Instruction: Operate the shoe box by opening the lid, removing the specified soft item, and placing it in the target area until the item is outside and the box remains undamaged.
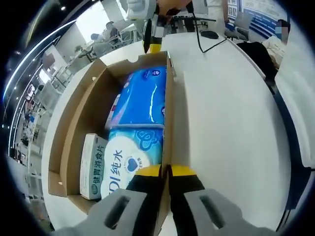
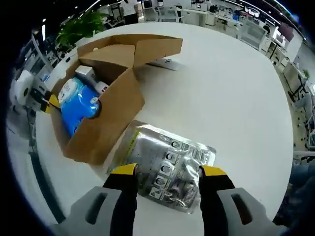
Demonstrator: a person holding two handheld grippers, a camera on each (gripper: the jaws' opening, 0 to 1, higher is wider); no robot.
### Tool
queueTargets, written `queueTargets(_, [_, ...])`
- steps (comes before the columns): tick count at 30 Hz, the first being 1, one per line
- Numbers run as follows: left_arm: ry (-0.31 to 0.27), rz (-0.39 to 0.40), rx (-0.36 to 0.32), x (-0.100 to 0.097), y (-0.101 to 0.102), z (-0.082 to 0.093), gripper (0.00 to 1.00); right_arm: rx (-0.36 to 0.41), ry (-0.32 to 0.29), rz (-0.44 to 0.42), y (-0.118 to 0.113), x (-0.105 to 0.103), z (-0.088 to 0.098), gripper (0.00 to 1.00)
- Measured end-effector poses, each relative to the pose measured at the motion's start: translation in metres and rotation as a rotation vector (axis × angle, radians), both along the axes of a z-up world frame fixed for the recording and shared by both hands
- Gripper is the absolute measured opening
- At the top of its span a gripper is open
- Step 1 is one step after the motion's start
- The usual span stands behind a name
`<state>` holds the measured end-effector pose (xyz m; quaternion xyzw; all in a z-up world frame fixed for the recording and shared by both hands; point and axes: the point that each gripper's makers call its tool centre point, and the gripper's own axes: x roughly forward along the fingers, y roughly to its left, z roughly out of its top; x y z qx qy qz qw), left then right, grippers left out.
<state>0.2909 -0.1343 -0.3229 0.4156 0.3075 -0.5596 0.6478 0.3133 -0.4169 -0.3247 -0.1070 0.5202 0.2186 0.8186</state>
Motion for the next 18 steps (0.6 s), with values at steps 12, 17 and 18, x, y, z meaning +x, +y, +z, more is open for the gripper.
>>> queueTargets(12, [0.000,0.008,-0.001,0.000,0.000,0.000,0.04,-0.013,-0.045,0.024,0.012,-0.010,-0.009,0.69])
queueTargets(17, [-0.002,0.009,0.000,0.000,0.001,0.000,0.04,-0.010,-0.051,-0.015,0.014,-0.009,-0.019,0.69])
queueTargets(18, [-0.001,0.009,0.000,0.001,0.001,0.000,0.04,-0.018,-0.047,-0.020,0.013,-0.009,-0.021,0.69])
